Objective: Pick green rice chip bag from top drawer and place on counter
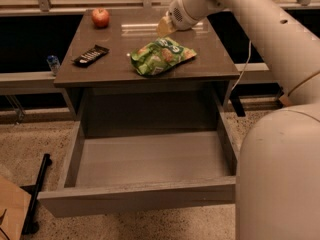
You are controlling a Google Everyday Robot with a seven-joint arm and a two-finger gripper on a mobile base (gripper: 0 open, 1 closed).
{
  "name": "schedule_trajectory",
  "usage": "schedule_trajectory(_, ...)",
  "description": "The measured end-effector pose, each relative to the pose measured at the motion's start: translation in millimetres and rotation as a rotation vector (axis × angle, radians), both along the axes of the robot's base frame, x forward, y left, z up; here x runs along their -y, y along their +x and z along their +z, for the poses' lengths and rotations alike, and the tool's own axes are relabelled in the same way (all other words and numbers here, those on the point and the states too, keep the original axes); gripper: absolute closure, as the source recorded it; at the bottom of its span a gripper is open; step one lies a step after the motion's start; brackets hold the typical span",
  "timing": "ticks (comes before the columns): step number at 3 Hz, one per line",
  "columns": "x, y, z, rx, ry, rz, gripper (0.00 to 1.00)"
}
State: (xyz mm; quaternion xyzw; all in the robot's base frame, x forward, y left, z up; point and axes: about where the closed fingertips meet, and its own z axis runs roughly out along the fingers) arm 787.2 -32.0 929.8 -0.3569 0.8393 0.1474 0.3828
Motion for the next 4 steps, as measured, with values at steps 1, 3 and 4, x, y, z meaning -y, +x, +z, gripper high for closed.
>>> schedule_trajectory(1,-2.8,0.0,-2.6,-0.004,-0.001,0.004,0.61)
schedule_trajectory(3,-8.0,0.9,-8.6,-0.012,-0.002,0.012,0.15)
schedule_trajectory(4,-10.2,1.2,-11.4,-0.016,-0.003,0.015,0.0)
